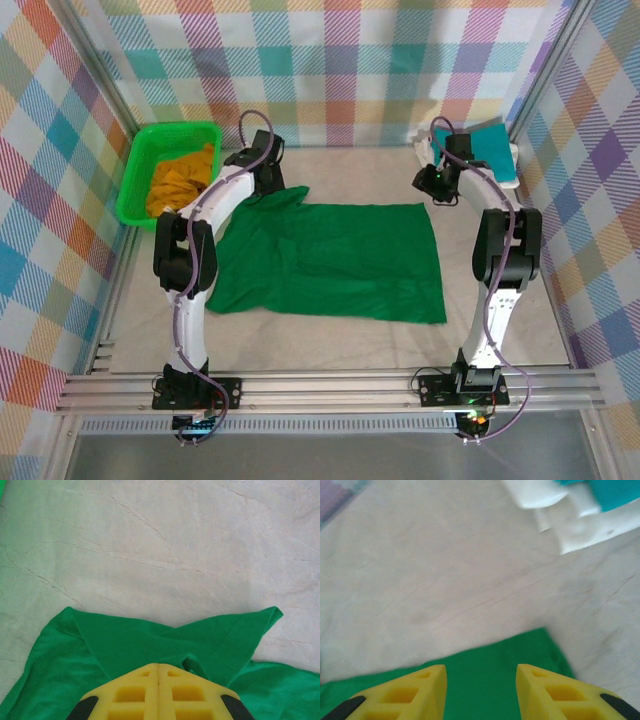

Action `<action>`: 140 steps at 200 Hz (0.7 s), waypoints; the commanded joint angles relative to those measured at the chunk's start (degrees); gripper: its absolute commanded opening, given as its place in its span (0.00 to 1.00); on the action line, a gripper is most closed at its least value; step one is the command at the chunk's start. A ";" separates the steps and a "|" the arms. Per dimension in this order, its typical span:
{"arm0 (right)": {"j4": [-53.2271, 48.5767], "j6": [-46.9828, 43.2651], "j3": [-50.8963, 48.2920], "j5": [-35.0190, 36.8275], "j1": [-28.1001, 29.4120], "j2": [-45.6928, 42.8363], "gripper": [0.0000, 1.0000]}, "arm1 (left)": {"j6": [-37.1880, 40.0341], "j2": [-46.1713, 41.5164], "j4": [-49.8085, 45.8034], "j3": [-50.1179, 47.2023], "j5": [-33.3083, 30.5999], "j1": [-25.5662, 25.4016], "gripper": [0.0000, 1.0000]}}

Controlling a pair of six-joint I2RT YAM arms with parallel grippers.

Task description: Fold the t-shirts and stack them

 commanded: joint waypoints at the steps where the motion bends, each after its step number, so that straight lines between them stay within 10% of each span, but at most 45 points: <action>1: -8.45 -2.34 5.96 2.57 -0.14 4.90 0.44 | 1.85 -2.35 -0.13 -0.79 -2.52 -0.02 0.00; 140: -10.67 -3.27 13.05 2.37 0.96 14.46 0.41 | 2.29 -1.63 -0.89 -0.79 -3.49 0.00 0.00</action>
